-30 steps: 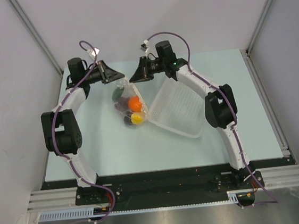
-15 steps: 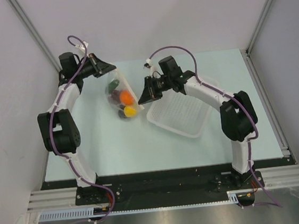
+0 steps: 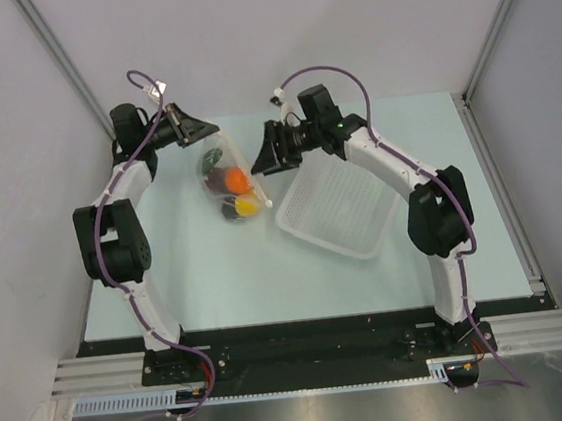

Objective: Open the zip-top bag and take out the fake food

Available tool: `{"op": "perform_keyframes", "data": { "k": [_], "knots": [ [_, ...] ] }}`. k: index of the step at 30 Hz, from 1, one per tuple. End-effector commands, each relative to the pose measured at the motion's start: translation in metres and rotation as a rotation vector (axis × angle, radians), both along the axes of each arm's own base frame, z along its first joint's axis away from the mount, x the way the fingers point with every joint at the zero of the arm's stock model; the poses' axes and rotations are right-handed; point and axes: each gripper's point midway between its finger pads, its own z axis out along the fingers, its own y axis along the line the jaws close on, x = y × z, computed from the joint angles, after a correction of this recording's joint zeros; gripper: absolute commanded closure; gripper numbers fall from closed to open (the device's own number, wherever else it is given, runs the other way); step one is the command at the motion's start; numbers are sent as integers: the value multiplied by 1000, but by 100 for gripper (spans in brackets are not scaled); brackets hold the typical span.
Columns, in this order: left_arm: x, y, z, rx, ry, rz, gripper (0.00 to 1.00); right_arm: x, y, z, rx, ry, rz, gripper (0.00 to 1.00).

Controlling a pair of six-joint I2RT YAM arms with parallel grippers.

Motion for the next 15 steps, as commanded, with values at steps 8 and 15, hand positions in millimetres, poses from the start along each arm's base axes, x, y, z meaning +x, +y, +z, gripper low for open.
{"op": "perform_keyframes", "data": {
  "k": [8, 15],
  "knots": [
    [-32, -11, 31, -43, -123, -166, 100, 68, 13, 12, 63, -70, -39, 30],
    [-31, -10, 29, -44, -102, -143, 100, 57, 36, -2, 73, -43, 22, 35]
  ]
}}
